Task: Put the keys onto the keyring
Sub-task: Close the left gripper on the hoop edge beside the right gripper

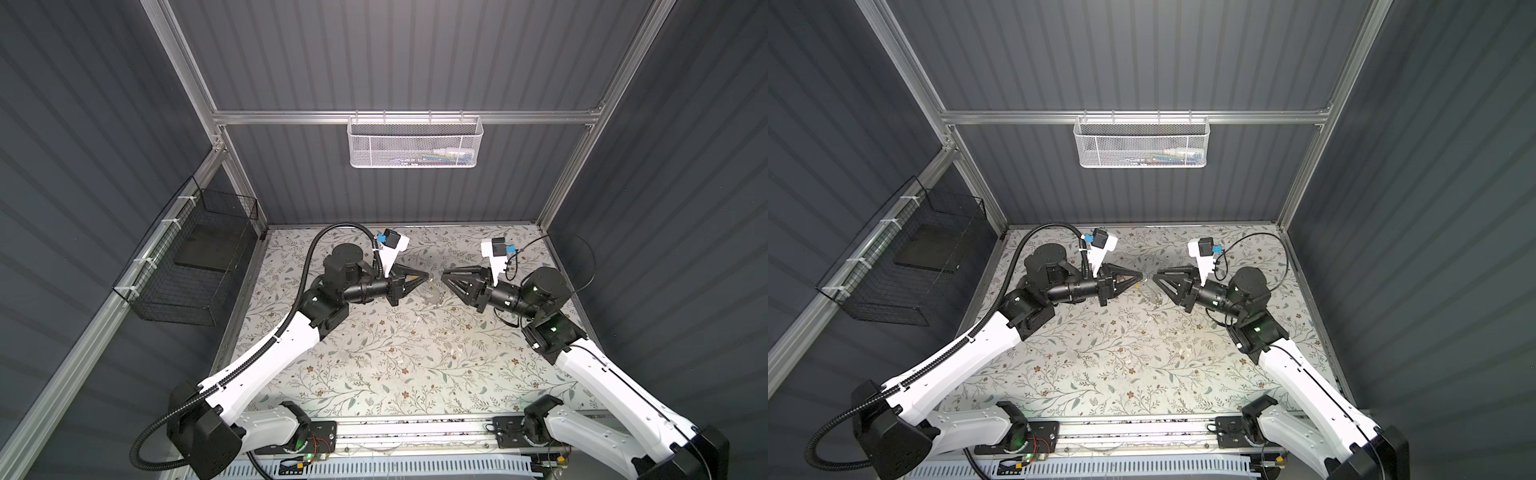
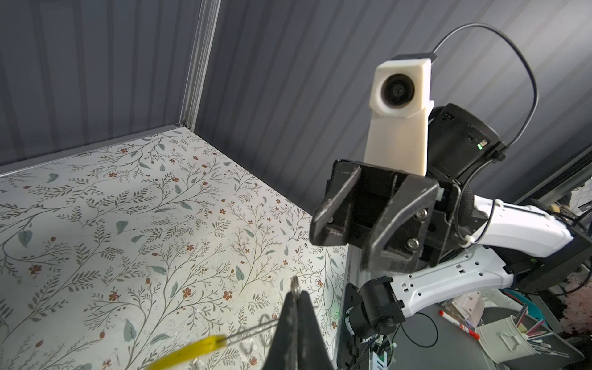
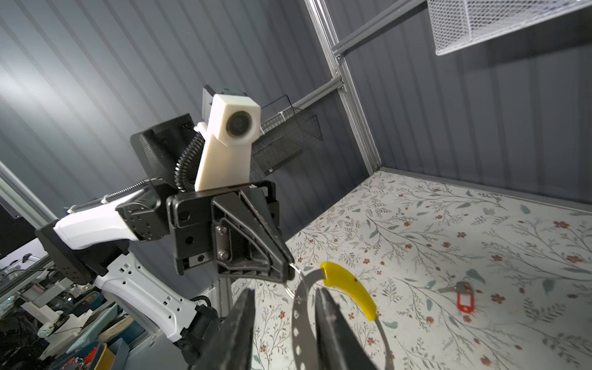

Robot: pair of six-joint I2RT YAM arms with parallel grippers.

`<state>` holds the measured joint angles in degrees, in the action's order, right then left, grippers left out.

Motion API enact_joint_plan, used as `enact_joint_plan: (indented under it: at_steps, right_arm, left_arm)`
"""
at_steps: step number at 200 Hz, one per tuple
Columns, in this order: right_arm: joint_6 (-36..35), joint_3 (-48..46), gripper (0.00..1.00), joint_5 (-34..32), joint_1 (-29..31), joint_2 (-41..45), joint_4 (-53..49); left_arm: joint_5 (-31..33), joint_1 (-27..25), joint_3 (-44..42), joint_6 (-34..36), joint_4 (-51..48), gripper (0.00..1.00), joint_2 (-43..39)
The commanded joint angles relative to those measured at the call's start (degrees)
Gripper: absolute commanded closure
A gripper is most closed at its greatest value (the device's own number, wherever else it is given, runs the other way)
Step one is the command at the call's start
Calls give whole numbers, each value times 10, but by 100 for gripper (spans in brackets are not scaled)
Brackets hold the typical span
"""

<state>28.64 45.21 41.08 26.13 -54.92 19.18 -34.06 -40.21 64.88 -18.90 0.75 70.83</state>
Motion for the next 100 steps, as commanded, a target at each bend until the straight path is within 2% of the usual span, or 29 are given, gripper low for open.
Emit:
enact_joint_plan:
  at_steps: [1,24,50,74,100]
  right_arm:
    - [-65,37,65,9,-2,-9,-97]
    - [-101,69,67,42,-2,-28,-147]
    - [-114,86,71,79,1,-49,-156]
    - [-121,90,77,92,4,-60,-157]
    - [-129,87,79,94,5,-62,-159]
  left_arm:
    - [-10,-3,40,66,-69,100,7]
    - [-32,-3,72,105,-124,100,23]
    - [-53,-2,105,140,-180,100,46]
    - [-57,-2,115,146,-188,100,55]
    - [-58,-1,117,146,-184,100,55]
